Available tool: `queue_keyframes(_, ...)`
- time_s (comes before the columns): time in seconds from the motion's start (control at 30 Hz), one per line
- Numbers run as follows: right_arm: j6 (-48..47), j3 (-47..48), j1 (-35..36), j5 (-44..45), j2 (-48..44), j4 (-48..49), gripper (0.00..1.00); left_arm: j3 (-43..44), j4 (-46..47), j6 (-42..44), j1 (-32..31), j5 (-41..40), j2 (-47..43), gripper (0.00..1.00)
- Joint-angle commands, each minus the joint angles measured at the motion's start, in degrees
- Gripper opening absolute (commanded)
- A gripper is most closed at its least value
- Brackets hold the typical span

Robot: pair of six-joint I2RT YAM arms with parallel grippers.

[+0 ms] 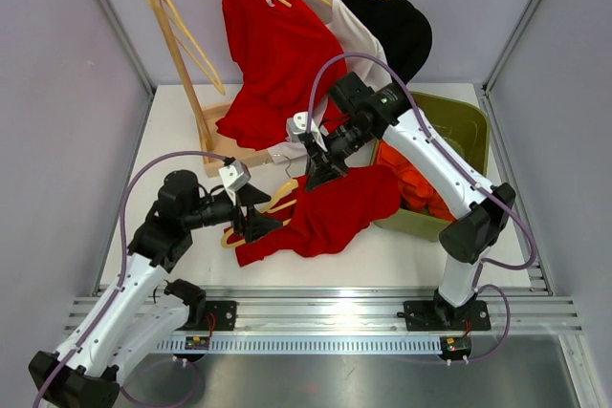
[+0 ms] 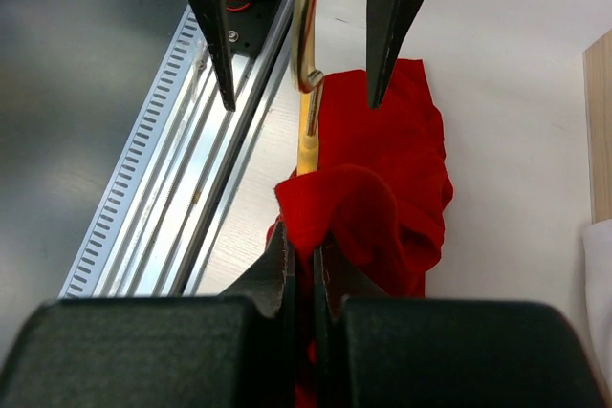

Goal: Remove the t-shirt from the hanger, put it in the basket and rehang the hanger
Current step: Remove the tshirt from the hanger

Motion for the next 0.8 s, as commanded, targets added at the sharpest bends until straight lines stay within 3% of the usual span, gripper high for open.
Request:
queue_keyframes(0.0, -1.19, 2.03, 1.27, -3.04, -0.01, -8.05, 0.00, 1.31, 2.65, 1.25, -0.77, -1.70, 0.05, 0.77)
queue_keyframes(0.53, -2.59, 1.34, 1.45, -4.09, 1.22, -9.80, 0.00, 2.19, 0.01, 3.80, -2.09, 2.77, 3.47, 0.00)
queue_keyframes(0.77, -1.19, -3.16, 1.45, -3.30, -0.97, -7.34, 0.06, 1.93, -2.09, 3.28, -2.27, 2.34, 2.86, 0.00)
